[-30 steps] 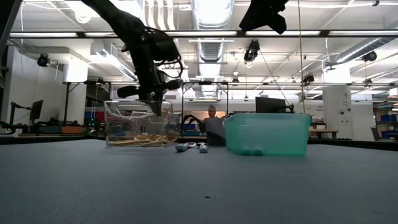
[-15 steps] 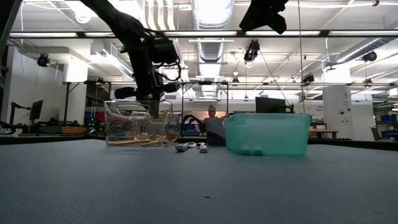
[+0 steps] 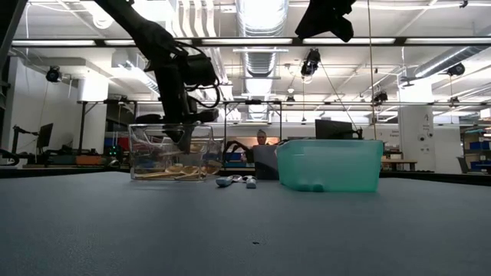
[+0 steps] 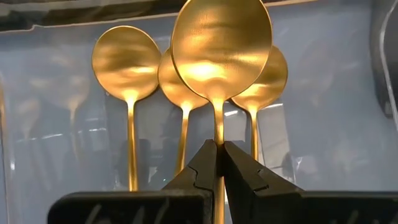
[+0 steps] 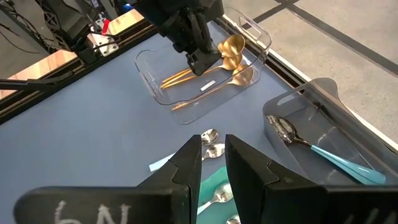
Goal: Sort silverware by color (type)
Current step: Put the gold spoon into the transparent bin
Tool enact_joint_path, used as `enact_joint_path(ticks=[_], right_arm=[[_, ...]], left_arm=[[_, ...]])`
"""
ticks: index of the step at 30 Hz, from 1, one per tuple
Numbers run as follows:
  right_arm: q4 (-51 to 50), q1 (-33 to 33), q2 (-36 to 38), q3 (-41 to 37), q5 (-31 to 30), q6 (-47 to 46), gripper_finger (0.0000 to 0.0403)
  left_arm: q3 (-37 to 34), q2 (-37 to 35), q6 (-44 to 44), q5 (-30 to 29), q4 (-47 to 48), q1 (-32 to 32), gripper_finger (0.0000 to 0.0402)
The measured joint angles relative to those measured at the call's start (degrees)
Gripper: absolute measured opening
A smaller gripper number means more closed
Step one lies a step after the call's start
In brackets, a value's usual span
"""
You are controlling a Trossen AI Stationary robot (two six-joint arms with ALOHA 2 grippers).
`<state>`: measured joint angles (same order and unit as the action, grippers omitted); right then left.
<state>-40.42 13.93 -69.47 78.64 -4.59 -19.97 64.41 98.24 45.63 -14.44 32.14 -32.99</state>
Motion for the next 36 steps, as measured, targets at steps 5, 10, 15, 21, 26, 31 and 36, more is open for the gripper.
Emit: enact_joint_path(ticks=[5,10,15,21,26,31,36], right_arm=[[0.0,0.2,0.0,0.0,-0.1,0.0,0.0063],[0.0,0.4,0.0,0.0,-0.2,-0.1,0.0063],[0.0,0.4,0.0,0.0,-0.5,-0.1,0.0063],[0.0,0.7,0.0,0.0,-0.6,0.0,0.0063],[0.0,1.0,0.0,0.0,-0.6,0.0,0.0063],[0.0,1.1,0.0,0.0,-0.6,0.1,0.0063],[0.0,1.1,0.0,0.0,-0.6,0.2,0.0063]], left_arm=[[-0.1,0.0,0.2,0.1,-0.3,0.0,0.0000],[-0.6,0.0,0.3,0.6,-0.6,0.1,0.0000],[-2.8,0.0,0.5,0.7,-1.2,0.3,0.0000],[-3.4,0.0,0.5,0.5,-1.8,0.6,0.0000],[-3.4,0.0,1.0,0.5,-4.0,0.7,0.0000],[-3.4,0.0,1.9,0.5,-6.3,0.8,0.0000],[-3.4,1.1,2.8,0.3,-6.5,0.8,0.0000]])
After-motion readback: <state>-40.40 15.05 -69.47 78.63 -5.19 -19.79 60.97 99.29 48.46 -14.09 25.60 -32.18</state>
